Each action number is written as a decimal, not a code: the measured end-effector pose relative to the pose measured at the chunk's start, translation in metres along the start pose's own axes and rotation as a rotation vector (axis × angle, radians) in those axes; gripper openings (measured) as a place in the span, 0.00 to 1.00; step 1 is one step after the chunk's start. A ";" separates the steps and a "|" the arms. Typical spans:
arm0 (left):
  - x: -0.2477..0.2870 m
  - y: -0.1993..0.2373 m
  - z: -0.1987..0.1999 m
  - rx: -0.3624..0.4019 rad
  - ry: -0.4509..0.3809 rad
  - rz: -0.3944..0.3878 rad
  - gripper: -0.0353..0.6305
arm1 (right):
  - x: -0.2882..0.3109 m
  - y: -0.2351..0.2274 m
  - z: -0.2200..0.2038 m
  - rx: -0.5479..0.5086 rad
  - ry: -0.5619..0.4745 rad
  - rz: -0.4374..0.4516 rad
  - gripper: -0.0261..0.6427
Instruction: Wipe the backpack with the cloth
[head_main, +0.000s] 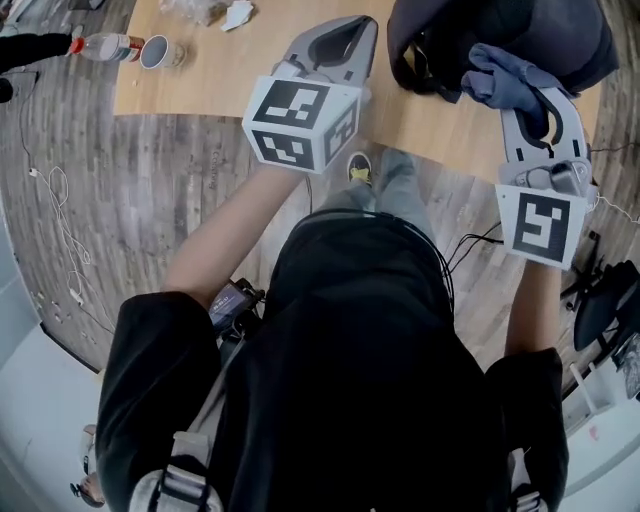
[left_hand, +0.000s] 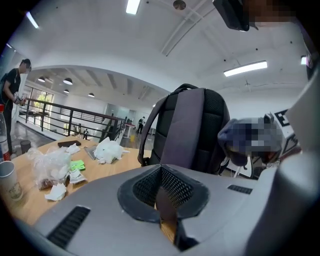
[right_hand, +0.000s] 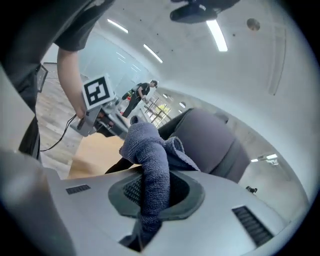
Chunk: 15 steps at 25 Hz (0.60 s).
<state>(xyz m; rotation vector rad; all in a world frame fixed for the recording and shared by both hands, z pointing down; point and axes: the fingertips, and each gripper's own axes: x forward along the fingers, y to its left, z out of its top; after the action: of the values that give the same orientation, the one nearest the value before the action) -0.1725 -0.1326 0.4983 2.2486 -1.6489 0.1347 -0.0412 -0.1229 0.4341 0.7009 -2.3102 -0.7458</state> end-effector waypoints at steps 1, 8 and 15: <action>-0.001 -0.001 0.003 0.003 -0.003 -0.003 0.08 | -0.009 -0.011 0.007 -0.002 -0.006 -0.028 0.09; -0.008 -0.013 0.016 0.024 -0.032 -0.009 0.08 | -0.048 -0.101 0.073 -0.073 -0.218 -0.342 0.09; -0.009 -0.030 0.005 0.040 -0.014 -0.014 0.08 | -0.025 -0.044 0.035 -0.035 -0.126 -0.304 0.09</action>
<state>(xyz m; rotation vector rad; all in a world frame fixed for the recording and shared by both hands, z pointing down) -0.1476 -0.1179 0.4841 2.2953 -1.6514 0.1495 -0.0357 -0.1263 0.3731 1.0303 -2.3232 -0.9891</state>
